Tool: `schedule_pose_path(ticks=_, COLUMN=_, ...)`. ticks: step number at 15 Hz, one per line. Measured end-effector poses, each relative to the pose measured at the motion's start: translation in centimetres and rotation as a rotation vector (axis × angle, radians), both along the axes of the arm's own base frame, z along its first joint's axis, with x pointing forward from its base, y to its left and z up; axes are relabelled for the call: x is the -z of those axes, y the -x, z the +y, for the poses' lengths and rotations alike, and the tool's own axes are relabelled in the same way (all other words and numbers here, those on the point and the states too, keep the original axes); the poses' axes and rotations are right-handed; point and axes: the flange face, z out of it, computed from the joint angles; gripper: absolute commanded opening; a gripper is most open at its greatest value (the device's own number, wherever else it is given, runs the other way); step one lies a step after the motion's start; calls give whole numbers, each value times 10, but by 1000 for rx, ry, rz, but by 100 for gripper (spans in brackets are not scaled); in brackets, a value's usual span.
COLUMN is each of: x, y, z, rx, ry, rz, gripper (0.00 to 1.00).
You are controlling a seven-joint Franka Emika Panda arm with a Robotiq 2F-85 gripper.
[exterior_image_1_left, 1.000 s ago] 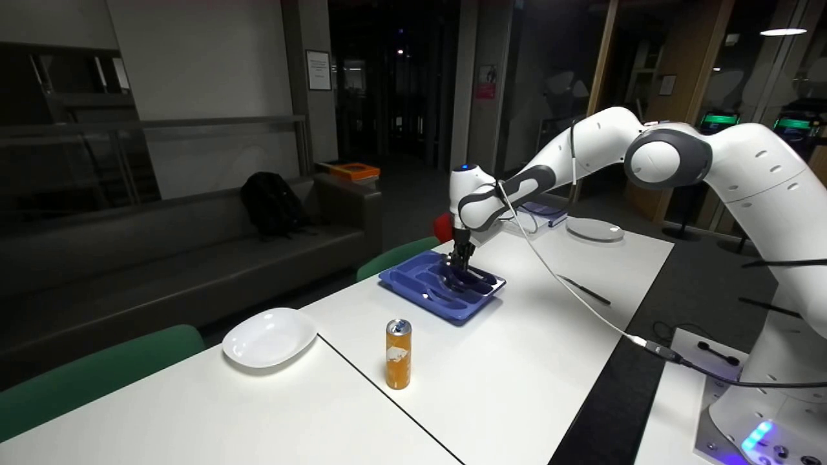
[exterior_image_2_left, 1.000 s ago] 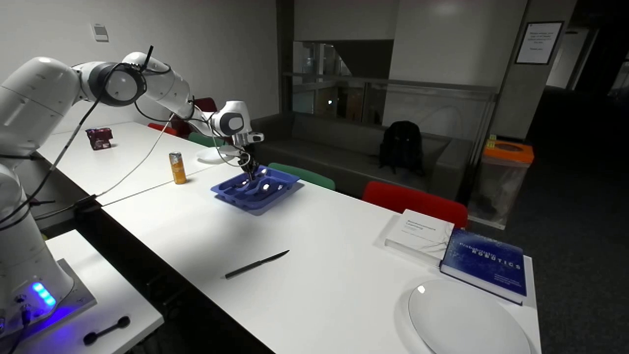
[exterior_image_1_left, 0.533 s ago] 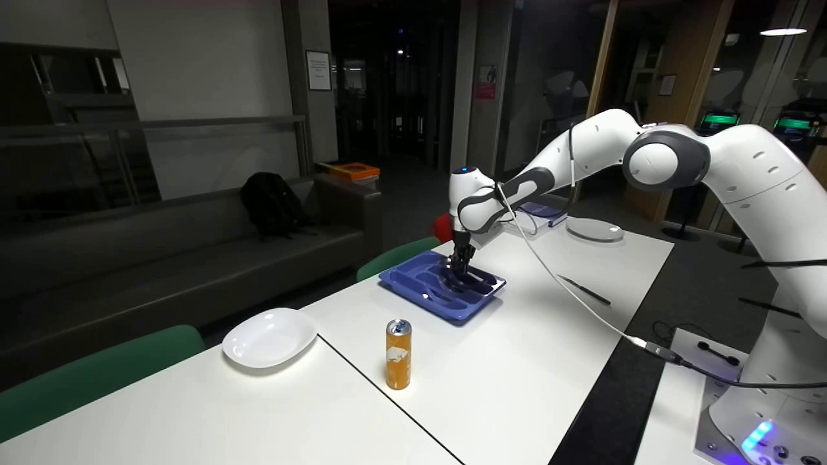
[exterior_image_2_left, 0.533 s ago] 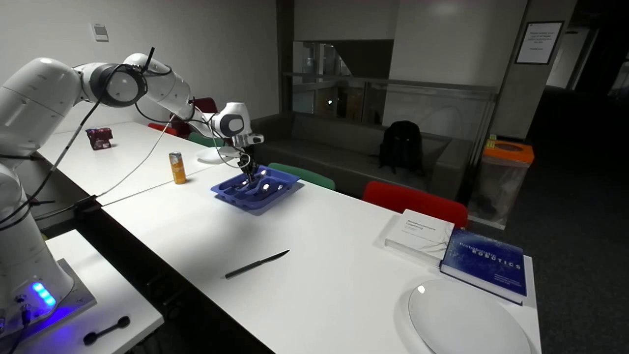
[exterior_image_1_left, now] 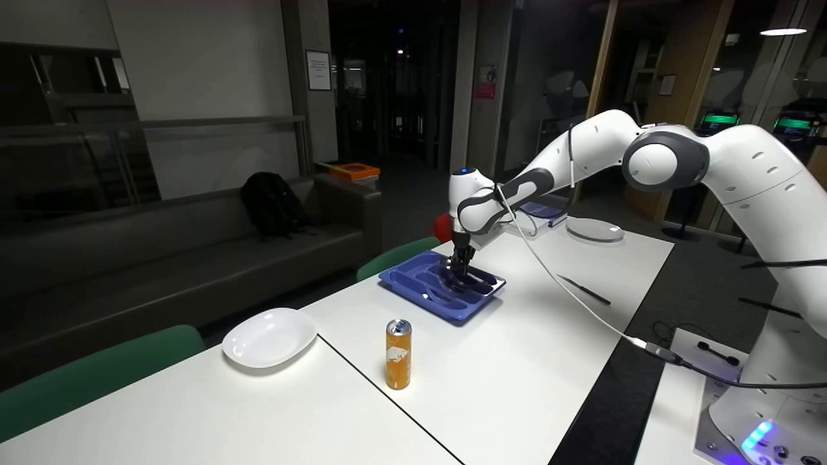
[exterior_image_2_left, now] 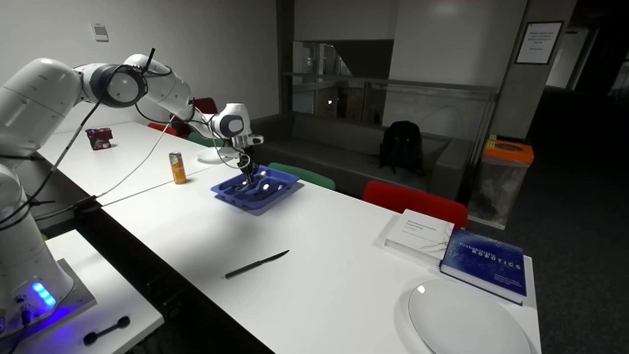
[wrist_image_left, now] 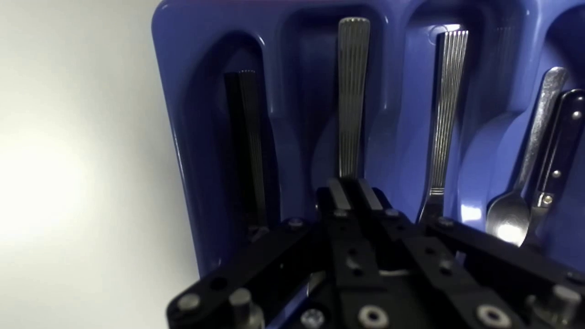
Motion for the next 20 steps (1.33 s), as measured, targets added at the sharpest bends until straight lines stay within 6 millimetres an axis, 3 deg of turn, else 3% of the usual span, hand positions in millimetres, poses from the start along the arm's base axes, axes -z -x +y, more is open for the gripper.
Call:
schedule_pose_path(ticks=6, x=13, y=-2, z=2, rx=-4, ry=1, rz=11, gripper=2)
schedule_pose_path(ticks=14, x=15, y=-20, z=2, rx=-29, ry=6, rz=-8, gripper=2)
schedule_pose_path(ticks=20, x=31, y=-26, z=-1, rx=-43, ry=17, rz=41, gripper=2)
